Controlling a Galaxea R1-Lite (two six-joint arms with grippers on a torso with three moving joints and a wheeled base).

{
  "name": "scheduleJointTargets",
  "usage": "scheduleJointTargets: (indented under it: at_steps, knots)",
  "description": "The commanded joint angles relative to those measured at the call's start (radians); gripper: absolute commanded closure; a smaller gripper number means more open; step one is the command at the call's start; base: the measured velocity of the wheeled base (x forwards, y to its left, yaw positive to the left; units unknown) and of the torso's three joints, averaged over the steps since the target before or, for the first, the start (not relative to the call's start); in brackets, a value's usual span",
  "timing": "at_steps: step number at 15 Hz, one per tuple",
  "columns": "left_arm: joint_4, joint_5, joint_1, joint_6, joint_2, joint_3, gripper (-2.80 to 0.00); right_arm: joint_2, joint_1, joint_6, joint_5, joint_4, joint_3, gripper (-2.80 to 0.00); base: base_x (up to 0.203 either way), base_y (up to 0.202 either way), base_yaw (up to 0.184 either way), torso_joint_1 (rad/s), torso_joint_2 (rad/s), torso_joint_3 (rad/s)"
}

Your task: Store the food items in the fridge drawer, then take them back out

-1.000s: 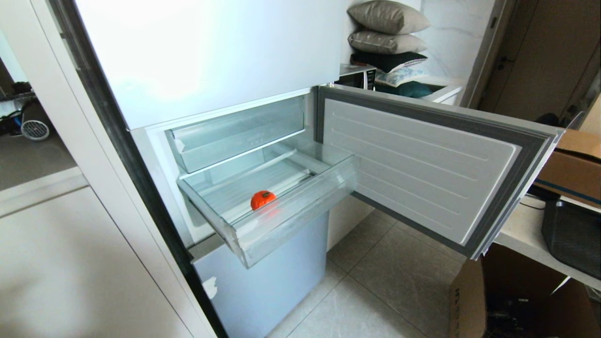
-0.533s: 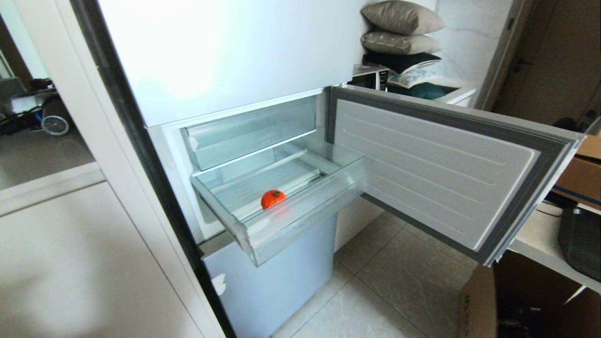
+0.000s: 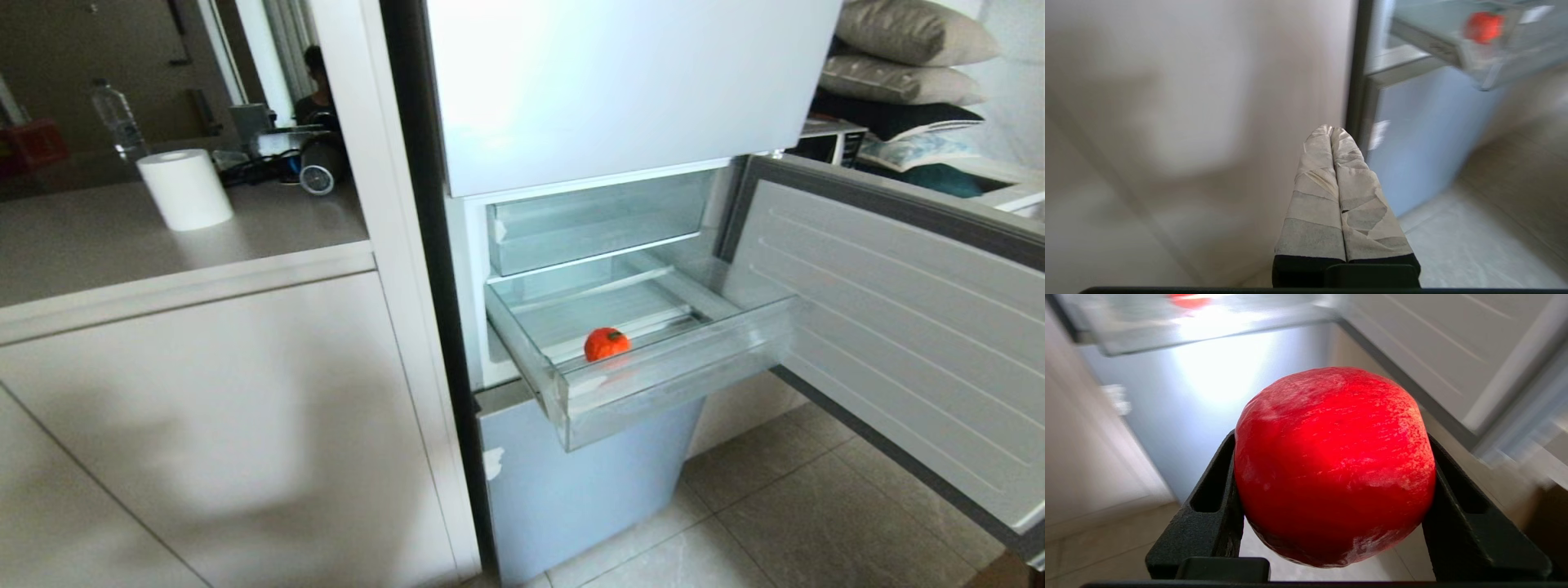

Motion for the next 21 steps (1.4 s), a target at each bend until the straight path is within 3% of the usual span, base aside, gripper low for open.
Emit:
scheduleJointTargets:
  at_steps: [1,9,14,16,21]
  knots:
    - [0.000,0.000,0.001,0.000,0.002,-0.001,0.00,0.003,0.000,0.000,0.000,0.002,0.000,0.00,0.003,-0.008,0.172,0.002,0.00,0.005]
    - [0.000,0.000,0.001,0.000,0.003,0.000,0.00,0.003,0.000,0.000,-0.001,0.002,0.000,0.00,0.001,-0.007,0.171,0.002,0.00,0.002]
    - [0.000,0.000,0.001,0.000,0.002,-0.001,0.00,0.020,-0.001,-0.064,0.001,0.006,-0.034,0.00,0.001,-0.003,0.034,0.002,0.00,0.001]
    - [0.000,0.000,0.001,0.000,0.002,0.000,0.00,0.141,-0.003,-0.056,-0.005,0.006,-0.102,0.00,0.000,0.000,0.000,0.000,0.00,0.000]
    - [0.000,0.000,0.001,0.000,0.002,-0.001,0.00,0.743,-0.009,0.033,-0.051,-0.023,-0.392,0.00,0.000,0.000,0.000,0.000,0.00,0.000]
